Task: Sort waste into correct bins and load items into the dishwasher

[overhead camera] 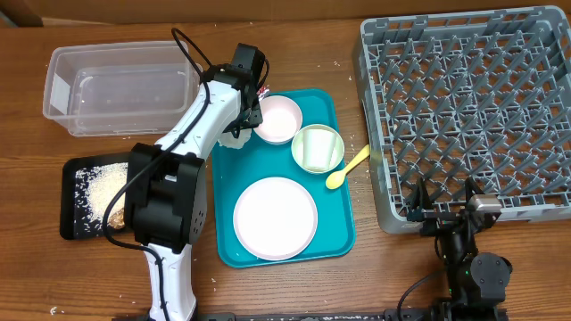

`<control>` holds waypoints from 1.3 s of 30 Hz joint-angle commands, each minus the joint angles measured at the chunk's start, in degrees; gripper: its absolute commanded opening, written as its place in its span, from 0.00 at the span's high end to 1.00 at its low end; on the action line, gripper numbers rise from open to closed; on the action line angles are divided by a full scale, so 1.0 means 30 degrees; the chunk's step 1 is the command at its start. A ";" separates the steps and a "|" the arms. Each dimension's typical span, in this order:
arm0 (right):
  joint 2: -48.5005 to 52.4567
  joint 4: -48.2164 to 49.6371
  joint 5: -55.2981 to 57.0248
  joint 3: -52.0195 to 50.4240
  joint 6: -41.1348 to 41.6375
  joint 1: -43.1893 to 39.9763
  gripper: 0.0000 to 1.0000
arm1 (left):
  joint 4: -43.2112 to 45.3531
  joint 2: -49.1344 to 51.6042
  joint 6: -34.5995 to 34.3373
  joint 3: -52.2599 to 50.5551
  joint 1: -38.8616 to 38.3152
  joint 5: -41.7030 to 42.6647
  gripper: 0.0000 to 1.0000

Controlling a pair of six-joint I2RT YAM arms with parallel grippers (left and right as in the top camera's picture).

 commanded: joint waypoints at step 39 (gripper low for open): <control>-0.0189 0.0131 -0.0036 -0.0197 -0.0073 -0.0015 0.00 | -0.3140 -0.6258 -0.0874 0.3555 0.0270 -0.5574 0.96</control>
